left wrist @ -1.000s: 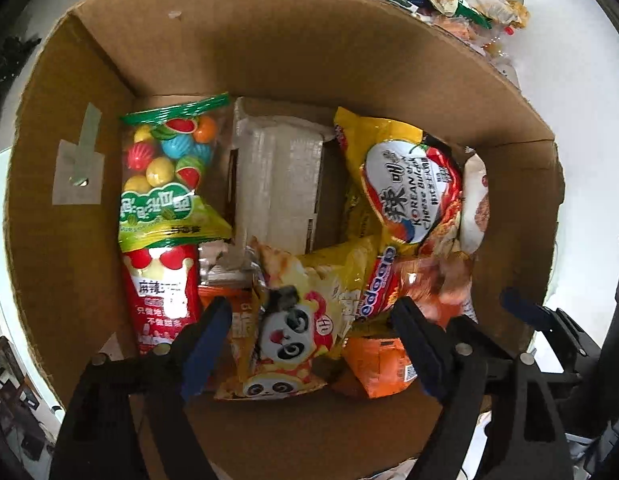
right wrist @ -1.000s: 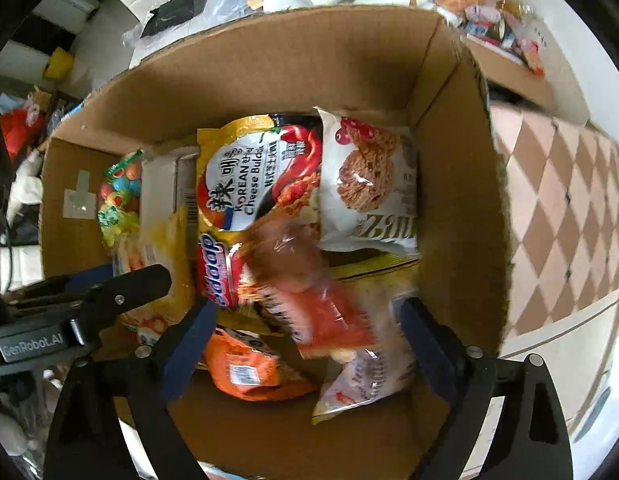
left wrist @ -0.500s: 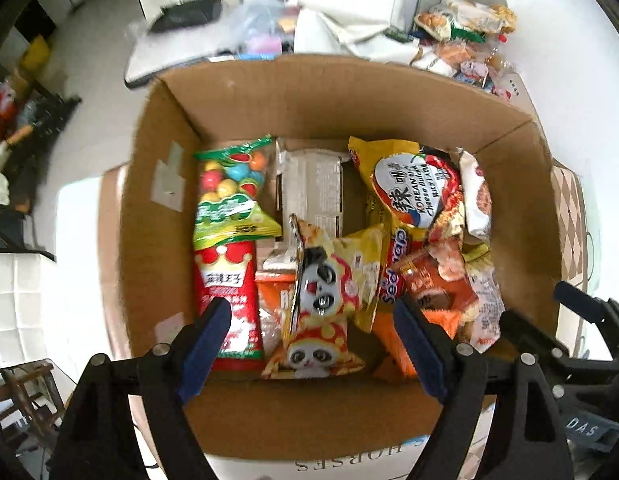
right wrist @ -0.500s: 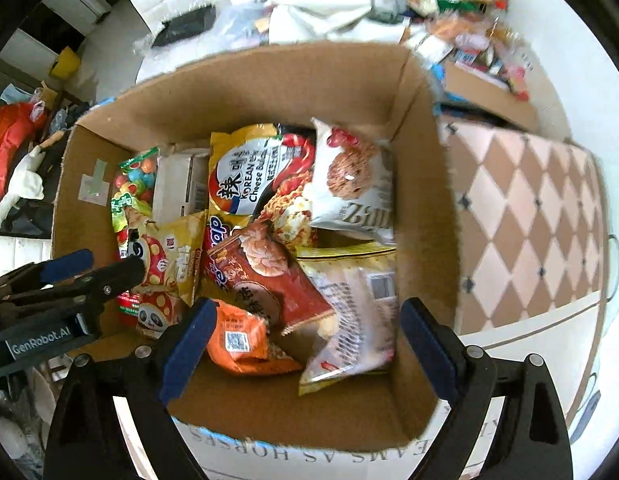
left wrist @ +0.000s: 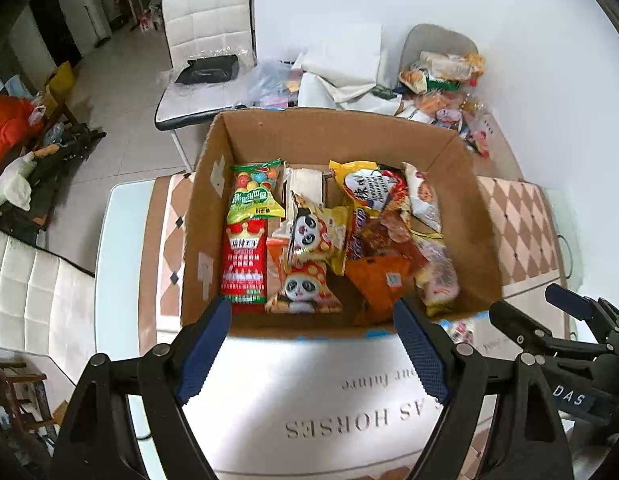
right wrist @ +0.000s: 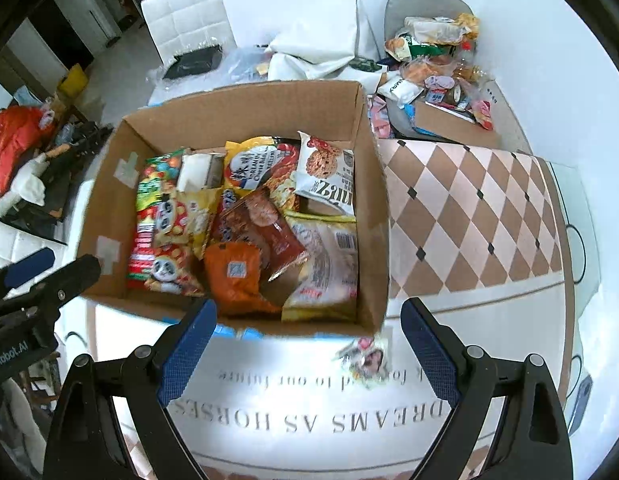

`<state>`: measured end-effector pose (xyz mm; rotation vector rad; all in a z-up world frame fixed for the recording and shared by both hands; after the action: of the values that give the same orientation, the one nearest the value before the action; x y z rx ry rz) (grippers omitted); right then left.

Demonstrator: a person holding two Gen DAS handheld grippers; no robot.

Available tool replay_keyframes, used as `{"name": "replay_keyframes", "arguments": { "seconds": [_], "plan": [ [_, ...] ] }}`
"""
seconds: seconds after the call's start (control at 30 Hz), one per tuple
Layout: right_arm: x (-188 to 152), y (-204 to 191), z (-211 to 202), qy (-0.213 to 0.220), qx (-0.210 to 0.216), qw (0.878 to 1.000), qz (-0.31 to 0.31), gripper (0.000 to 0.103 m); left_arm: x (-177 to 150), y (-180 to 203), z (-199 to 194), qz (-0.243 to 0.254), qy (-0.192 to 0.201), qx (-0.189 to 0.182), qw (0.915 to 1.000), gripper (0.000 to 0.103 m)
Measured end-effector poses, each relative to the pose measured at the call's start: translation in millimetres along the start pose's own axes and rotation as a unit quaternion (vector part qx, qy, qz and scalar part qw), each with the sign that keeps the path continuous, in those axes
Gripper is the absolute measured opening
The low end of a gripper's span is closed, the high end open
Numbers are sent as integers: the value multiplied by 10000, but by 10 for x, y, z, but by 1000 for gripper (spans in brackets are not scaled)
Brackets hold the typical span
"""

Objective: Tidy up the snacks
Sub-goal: 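Grasp the red triangular packet with the left tool while the right tool grasps the clear printed packet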

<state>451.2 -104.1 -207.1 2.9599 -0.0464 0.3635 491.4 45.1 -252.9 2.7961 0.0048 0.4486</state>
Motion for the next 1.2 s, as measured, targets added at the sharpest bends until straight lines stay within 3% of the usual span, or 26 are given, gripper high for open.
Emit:
{"name": "replay_keyframes", "arguments": {
  "seconds": [0.47,0.73,0.9,1.0,1.1,1.2],
  "plan": [
    [-606,185,-1189,985,48,9951,3,96,-555,278,-903,6,717,-26,9974,83],
    [-827,272,-1511,1073,443,9932,92,97,-751,392,-1080,-67,837,84,9964,83],
    [-893,585,-1083,486,572,9961,461,98,-942,298,-759,-531,650,332,9959,83],
    [-907,853,-650,-20,558,9956,758,98,-1107,223,-343,-833,287,332,9956,83],
    [-909,1012,-88,-573,525,9939,778,98,-1287,192,28,-1072,-50,284,9938,83],
    [-872,985,483,-961,405,9937,405,98,-1440,171,413,-1228,-358,328,9912,83]
  ]
}}
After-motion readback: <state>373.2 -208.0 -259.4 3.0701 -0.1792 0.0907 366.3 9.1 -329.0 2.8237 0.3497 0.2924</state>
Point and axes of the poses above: each gripper's, at about its wrist camera, not at the fingertips, and z roughly the way its jaws point, y to its right, x to its top, the point moved 2 cm from there along z, roughly the way its jaws point, and after that the axes turned 13 degrees about -x, right-handed, at the moved point
